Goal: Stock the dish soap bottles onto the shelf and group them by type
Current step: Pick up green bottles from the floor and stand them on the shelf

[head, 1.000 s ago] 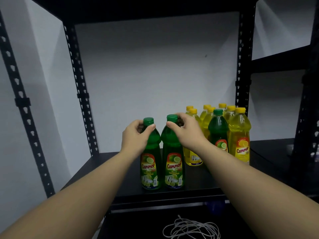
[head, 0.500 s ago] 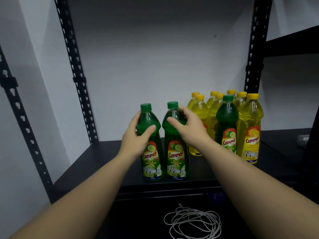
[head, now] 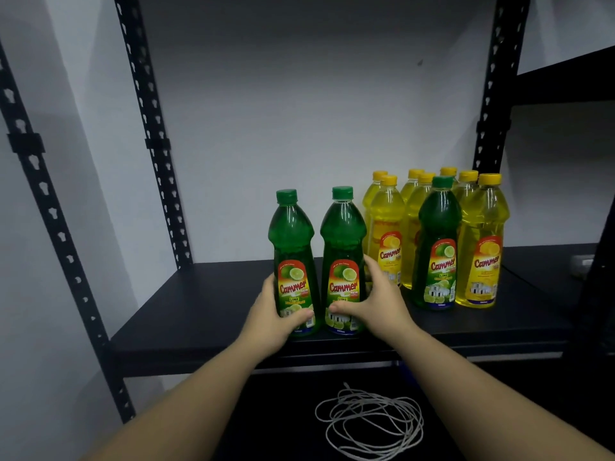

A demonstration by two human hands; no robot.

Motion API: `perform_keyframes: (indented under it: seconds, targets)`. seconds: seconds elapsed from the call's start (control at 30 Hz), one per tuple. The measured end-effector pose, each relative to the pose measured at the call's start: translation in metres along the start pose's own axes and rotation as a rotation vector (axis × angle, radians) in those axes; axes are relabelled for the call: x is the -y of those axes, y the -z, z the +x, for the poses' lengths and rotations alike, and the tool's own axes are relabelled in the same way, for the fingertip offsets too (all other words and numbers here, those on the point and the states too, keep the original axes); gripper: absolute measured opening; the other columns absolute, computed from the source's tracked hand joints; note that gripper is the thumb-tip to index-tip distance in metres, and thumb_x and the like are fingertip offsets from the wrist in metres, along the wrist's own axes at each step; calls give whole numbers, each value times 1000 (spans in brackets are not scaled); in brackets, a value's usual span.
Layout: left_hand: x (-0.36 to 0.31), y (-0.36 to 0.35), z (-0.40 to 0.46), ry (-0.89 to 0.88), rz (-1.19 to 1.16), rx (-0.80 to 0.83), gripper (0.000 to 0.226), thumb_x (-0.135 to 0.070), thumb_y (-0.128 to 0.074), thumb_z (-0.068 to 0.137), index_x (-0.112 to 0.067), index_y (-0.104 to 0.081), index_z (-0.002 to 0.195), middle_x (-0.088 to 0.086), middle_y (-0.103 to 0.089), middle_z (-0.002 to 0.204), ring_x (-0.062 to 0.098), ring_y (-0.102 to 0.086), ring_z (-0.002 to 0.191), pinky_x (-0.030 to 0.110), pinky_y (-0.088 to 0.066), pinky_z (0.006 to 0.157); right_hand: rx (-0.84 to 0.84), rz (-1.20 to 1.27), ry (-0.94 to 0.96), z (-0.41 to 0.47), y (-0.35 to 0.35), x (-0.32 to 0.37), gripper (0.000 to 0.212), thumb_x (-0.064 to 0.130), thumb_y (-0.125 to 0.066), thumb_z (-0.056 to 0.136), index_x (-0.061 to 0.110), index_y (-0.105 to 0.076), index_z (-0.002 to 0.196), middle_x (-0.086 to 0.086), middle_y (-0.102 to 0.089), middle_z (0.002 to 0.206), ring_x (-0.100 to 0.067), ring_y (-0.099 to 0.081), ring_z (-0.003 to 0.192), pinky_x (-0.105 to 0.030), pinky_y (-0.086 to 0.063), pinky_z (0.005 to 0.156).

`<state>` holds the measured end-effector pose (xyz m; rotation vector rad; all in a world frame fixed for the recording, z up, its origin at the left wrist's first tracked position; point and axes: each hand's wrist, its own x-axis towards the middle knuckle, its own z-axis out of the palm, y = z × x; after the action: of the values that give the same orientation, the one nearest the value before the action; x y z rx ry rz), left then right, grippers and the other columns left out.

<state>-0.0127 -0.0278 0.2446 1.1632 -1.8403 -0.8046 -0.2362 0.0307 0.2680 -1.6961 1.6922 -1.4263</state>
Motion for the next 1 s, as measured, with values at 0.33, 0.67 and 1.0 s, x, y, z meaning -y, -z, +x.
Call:
perform_keyframes:
  seconds: [0.33,0.67,1.0]
  targets:
    - [14,19,22,109,45,-113,86,-37,-90,78,-22,-41,146,-5,-65,130,15,-65,111,36,-53,98,-36,8,-89,15,17,-31,85,33,-92,74,24,-42,143,-1,-60,142,-18,-59,123,-25,-50,85]
    - [18,18,25,207,87,-169,85,-49,-90,73,-13,-51,139,2,-66,128,20,-65,111,39,-54,95,-56,-96,-85,14,26,-39,90,36,-89,78,25,-42,154,0,-61,135,-18,-62,116,-39,-55,98]
    - [7,-15,-9,50,101,-173,46,-36,-87,81,-20,-63,117,-6,-65,108,10,-65,99,21,-50,82,43,-244,-126,-11,71,-67,69,51,-89,72,23,-68,132,5,-69,119,-14,-62,113,-31,-50,95]
